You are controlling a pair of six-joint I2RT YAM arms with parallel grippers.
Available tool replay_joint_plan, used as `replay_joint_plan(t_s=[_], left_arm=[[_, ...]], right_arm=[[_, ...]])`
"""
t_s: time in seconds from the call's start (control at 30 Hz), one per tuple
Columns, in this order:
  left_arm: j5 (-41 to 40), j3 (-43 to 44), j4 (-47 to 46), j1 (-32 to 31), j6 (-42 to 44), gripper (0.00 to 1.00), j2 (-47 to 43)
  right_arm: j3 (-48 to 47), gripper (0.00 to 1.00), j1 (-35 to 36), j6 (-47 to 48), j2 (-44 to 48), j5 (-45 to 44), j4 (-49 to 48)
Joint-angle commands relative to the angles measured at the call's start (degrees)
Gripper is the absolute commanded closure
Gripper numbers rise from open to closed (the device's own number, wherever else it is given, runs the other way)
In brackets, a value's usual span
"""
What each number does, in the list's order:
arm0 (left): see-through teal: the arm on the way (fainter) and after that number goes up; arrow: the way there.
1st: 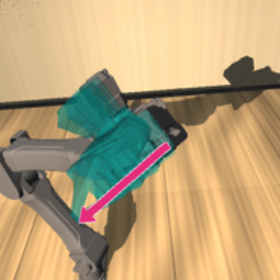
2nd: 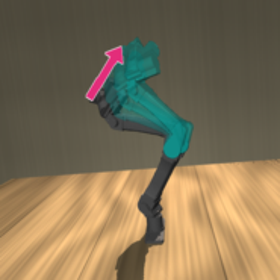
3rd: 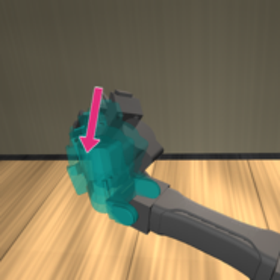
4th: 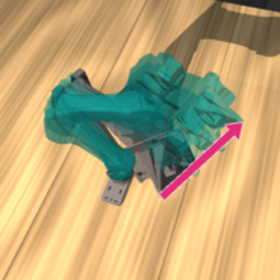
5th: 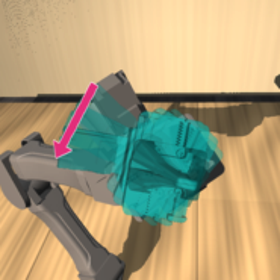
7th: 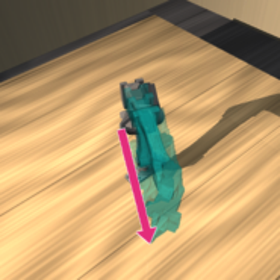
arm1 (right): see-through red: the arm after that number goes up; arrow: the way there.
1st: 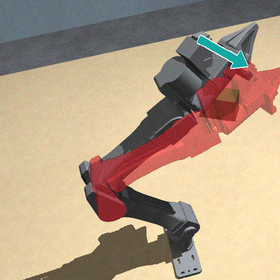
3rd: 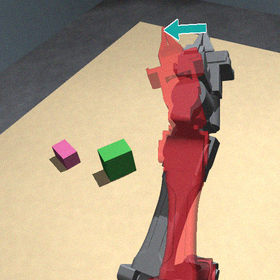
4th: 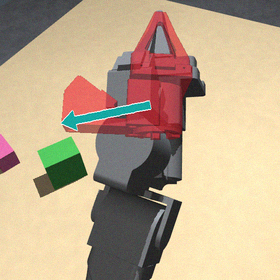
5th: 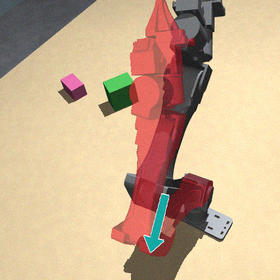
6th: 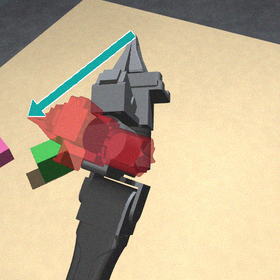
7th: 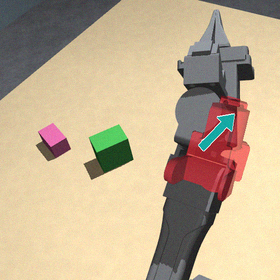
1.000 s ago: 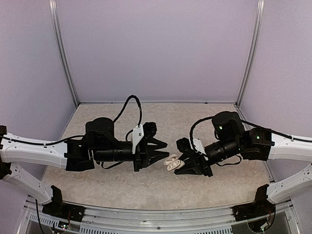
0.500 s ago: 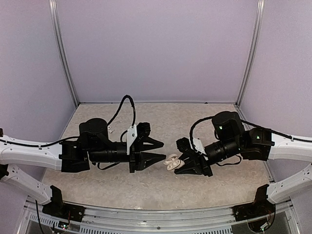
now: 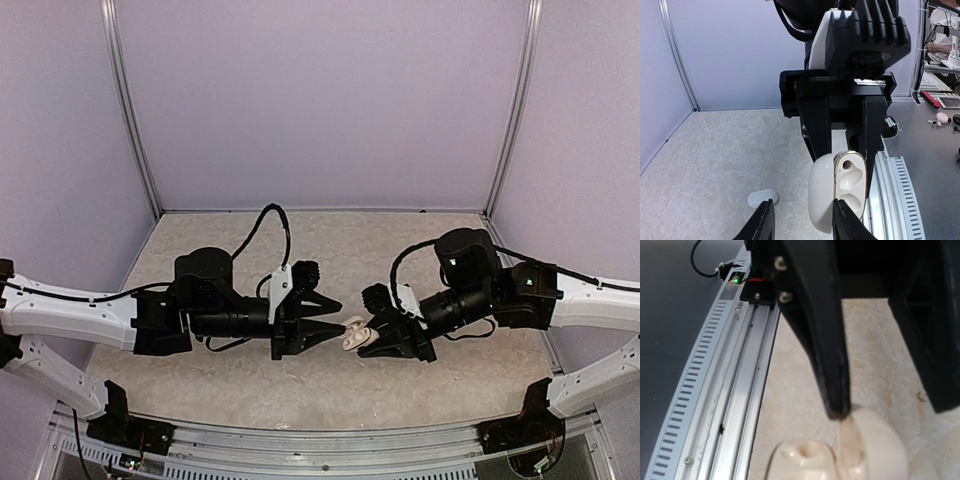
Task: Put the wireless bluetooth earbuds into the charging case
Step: Adjust the left earbud at the center of the board.
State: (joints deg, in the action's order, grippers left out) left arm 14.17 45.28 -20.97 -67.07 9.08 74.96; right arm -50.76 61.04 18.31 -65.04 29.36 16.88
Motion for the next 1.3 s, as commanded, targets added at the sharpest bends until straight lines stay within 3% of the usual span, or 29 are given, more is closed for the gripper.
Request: replay_joint_plan(t_s=[0.0,0.2,0.4,0.67,0.83,0.93,1.1,1.27], left_arm=[[-1.2,2.5,0.2,-0.2,0.6,0.61,1.0],[-2.2,2.7,0.2,-0.2,0.6,0.63,1.5],[2.3,-0.7,-3.9,0.2,-2.2,0.47,-1.9],[-1.8,-6.4,-2.0,5.3,-8.6,0.48,-10.8],[-11.4,-4.2,10.6,9.5,-13.8,0.48,-11.7],[-12.9,-1.3,22.3,12.5,-15.6,0.47,-10.3],[-17.7,5.9,40.1,17.0,-15.9,0.47,-3.1],[-18.7,11.2,48.8,20.4,-13.2,0.47,4.0]], right_arm=[[-0.8,1.0,0.7,2.3,1.4,2.0,-0.4],[1.5,1.0,0.8,5.5,3.8,2.4,-1.7],[3.7,1.0,0.9,7.6,5.9,0.2,-3.0],[9.6,1.0,1.1,10.8,12.9,-0.9,-7.8],[8.2,1.0,1.0,11.1,12.2,-2.0,-5.3],[8.0,1.0,1.1,11.0,11.5,-2.1,-4.7],[8.2,1.0,1.0,10.4,11.6,-2.0,-4.9],[8.0,1.0,1.0,10.3,11.8,-1.7,-4.6]])
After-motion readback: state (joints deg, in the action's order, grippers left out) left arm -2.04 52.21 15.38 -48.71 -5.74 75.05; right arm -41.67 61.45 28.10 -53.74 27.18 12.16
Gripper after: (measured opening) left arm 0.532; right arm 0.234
